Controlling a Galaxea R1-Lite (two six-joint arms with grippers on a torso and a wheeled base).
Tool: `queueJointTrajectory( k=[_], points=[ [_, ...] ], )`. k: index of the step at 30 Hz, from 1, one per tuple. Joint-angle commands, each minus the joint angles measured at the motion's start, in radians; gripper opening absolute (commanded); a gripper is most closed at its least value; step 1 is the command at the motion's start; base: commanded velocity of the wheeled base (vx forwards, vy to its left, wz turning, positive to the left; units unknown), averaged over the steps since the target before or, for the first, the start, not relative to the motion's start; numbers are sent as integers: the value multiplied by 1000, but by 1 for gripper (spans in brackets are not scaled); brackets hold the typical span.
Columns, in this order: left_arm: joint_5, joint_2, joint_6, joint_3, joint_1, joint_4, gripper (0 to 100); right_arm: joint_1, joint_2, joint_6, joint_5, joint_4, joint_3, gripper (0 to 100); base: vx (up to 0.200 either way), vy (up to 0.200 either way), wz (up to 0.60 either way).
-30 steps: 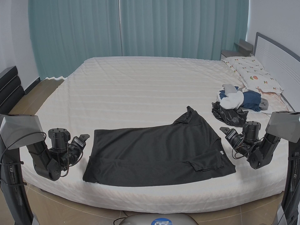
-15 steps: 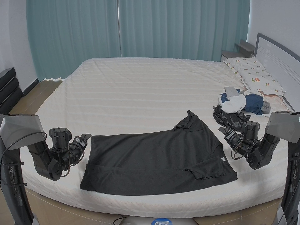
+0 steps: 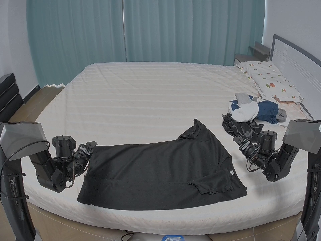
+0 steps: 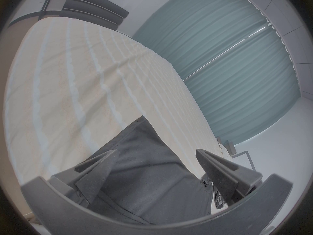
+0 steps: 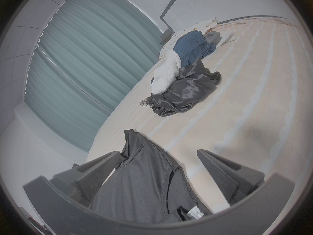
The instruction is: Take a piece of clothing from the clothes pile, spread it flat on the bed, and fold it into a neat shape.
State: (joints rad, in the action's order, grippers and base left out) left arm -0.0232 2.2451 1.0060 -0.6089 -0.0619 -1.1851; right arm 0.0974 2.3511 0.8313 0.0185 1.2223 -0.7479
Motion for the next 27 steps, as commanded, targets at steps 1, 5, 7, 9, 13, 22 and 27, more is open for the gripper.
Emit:
queueJointTrajectory(
  k=[1,5,7,9,13,22,27],
  points=[
    [2,4,2,-2,11,-1,100,8,2,0,-2,0,7,100,200,0,0],
    [-3,4,0,-11,11,-1,100,15,2,0,-2,0,8,100,200,0,0],
    [-6,4,-3,-17,13,-1,100,19,1,-1,0,0,8,100,0,0,0],
    [-6,7,-10,-28,20,1,100,22,1,-3,0,-1,8,100,0,0,0],
    [-4,16,-58,-68,33,27,100,36,2,-17,1,-10,8,100,0,0,0],
    [3,108,-208,-196,34,125,100,45,2,-41,0,-12,19,100,0,0,0],
    [23,159,-259,-307,51,196,100,44,4,-49,0,-18,19,100,0,0,0]
  ],
)
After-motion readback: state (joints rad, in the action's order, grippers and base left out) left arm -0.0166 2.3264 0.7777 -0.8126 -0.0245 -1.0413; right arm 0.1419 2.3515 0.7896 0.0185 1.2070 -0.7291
